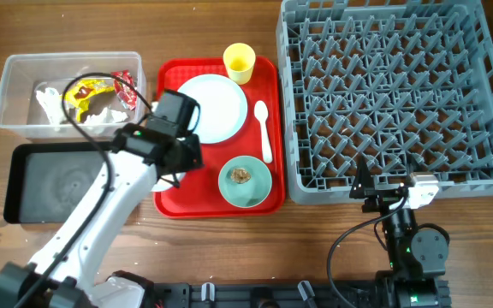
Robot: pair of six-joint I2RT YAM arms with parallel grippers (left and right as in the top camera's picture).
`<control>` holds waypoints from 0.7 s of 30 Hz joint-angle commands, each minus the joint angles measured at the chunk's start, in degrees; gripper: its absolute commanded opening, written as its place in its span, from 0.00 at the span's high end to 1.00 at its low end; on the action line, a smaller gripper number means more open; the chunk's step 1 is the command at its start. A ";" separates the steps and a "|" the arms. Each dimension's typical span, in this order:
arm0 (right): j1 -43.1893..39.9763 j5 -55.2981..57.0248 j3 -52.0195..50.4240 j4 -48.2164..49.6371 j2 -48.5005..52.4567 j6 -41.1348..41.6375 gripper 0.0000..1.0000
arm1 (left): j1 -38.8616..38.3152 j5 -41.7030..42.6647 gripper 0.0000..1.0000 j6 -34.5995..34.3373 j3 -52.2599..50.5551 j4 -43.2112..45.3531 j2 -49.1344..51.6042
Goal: Sort waste into correct bins and load items into the dishwasher rack
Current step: 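Lift rice bowl left and tip rice onto black tray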
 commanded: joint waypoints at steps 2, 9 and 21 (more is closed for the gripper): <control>0.07 0.57 -0.07 0.33 -0.11 0.37 0.00 | 10.05 -1.22 0.96 5.29 1.18 0.15 -4.63; 0.07 0.57 -0.07 0.33 -0.11 0.39 0.00 | 29.40 2.36 0.96 8.46 1.16 3.52 -6.03; 0.07 0.57 -0.07 0.35 -0.11 0.39 0.00 | 54.69 25.20 0.96 15.47 -1.64 10.82 -5.46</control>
